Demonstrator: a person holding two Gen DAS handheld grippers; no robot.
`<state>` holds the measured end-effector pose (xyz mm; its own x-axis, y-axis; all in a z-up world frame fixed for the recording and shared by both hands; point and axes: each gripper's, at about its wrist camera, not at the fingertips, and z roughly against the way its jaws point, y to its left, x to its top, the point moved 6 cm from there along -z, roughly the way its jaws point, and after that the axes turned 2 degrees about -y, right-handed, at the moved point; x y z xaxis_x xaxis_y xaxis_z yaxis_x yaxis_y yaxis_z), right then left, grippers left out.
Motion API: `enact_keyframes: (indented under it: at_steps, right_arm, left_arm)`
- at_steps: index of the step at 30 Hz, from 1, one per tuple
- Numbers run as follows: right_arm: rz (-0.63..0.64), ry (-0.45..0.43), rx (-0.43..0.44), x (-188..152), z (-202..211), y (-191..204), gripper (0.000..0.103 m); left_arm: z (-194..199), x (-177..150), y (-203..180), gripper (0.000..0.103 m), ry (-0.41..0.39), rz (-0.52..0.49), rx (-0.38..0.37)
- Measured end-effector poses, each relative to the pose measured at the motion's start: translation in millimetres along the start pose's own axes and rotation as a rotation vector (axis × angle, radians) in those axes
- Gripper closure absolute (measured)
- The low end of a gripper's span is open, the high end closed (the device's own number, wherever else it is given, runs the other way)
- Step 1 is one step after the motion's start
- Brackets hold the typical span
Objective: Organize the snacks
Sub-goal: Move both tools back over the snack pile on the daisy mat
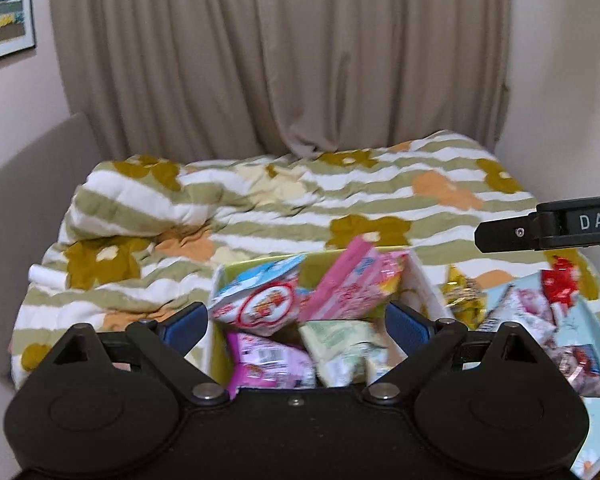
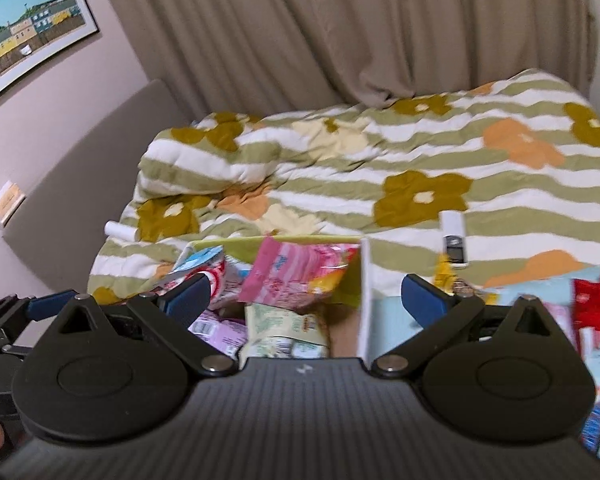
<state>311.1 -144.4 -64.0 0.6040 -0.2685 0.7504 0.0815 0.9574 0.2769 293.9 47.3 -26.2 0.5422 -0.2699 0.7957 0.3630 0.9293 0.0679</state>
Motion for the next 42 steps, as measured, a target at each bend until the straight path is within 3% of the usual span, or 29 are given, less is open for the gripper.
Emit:
enact_keyframes:
  at_steps: [8,15,27,42]
  right_arm:
    - [-0.029,-0.043,-0.099,-12,48,-59,0.0]
    - [-0.021,0.002,-0.18,-35,64,-119,0.0]
    - [-0.152,0.137,-0.269,-96,52,-224,0.0]
    - [-0.298,0.275,-0.243,-138,20,-285,0.0]
  left_arm:
    - [20,-10,-50,0.005,-0.023,-0.016,-0.072]
    - [7,-22,-122,0.005,0.024,-0.062,-0.154]
    - [-51,-69,-232,0.005,0.207,-0.158,-0.247]
    - [-129,-112,-274,0.005,0.42,-0.212,-0.251]
